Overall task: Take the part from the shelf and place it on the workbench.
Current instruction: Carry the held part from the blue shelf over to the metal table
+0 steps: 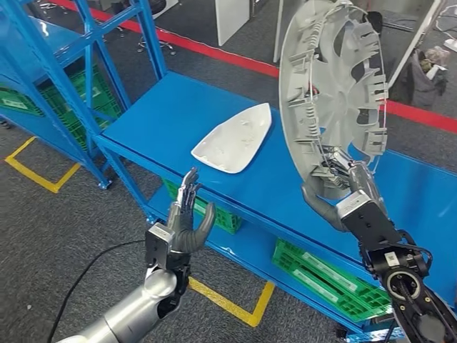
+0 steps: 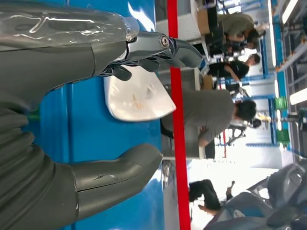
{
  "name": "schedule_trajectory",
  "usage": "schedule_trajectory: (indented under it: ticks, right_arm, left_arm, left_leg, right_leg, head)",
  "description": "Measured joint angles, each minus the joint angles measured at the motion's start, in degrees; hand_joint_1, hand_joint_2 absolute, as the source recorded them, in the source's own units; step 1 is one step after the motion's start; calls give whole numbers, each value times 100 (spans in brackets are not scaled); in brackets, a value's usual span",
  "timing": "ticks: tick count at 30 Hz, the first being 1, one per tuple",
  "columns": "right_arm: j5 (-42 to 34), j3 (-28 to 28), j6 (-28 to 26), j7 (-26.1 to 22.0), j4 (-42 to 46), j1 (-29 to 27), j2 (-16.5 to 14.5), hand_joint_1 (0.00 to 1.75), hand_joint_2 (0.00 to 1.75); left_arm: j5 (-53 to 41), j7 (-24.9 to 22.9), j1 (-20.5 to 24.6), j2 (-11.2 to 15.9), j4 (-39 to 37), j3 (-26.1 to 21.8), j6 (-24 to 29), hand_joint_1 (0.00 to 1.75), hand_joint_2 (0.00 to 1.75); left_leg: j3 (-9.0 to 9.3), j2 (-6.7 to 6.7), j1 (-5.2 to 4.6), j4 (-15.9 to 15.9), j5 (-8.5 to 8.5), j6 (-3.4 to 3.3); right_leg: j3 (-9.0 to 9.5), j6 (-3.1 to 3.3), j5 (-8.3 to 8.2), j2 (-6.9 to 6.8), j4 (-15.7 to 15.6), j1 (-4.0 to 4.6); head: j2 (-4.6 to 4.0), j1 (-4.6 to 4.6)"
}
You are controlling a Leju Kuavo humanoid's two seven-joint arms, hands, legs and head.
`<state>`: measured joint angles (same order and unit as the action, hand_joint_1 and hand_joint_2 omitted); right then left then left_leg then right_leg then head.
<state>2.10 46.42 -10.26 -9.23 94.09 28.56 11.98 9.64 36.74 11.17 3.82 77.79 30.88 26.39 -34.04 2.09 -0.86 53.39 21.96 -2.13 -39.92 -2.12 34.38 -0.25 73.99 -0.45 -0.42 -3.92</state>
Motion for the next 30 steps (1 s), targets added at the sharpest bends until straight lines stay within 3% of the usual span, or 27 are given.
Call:
schedule_trajectory:
  ticks: [30]
  right_arm:
    - [-3,1,3,1,0,-3,0,175,175]
  left_arm:
    - [0,0,-4,0,0,0,3,0,175]
  left_leg:
    - [0,23,2,4,2,2]
  right_leg:
    - [-29,-6,-9,1,38,-4]
  head:
    - [0,1]
